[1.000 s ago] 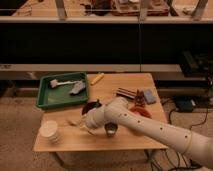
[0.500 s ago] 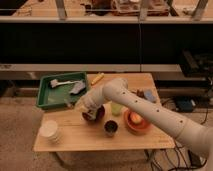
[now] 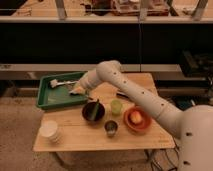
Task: Place fork in tray
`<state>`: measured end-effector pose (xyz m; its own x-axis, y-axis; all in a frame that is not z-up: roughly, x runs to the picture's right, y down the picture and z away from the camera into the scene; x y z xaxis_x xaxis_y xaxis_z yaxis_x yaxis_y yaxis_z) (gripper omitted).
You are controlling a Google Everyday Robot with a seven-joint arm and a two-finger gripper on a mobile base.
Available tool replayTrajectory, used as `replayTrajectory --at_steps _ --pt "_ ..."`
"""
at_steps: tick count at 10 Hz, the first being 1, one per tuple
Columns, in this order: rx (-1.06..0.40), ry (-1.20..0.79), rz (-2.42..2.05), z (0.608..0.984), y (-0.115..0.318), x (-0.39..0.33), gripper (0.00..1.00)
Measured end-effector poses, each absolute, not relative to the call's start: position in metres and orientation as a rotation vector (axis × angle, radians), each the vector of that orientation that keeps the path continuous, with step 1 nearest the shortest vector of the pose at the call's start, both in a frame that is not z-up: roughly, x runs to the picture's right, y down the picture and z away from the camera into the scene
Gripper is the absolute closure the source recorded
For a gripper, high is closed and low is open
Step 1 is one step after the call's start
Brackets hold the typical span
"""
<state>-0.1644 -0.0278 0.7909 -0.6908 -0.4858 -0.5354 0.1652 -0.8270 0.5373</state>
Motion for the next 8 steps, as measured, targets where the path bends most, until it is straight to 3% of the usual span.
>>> replayTrajectory --at_steps 6,7,8 --pt "0.865 -0.601 -2.691 0.824 -0.074 -0.251 1.0" --pt "0.839 -0.612 -2.721 0.833 -0.075 -0.26 0.95" --pt "0.799 -0.636 -2.742 0.845 -0.075 -0.262 0.84"
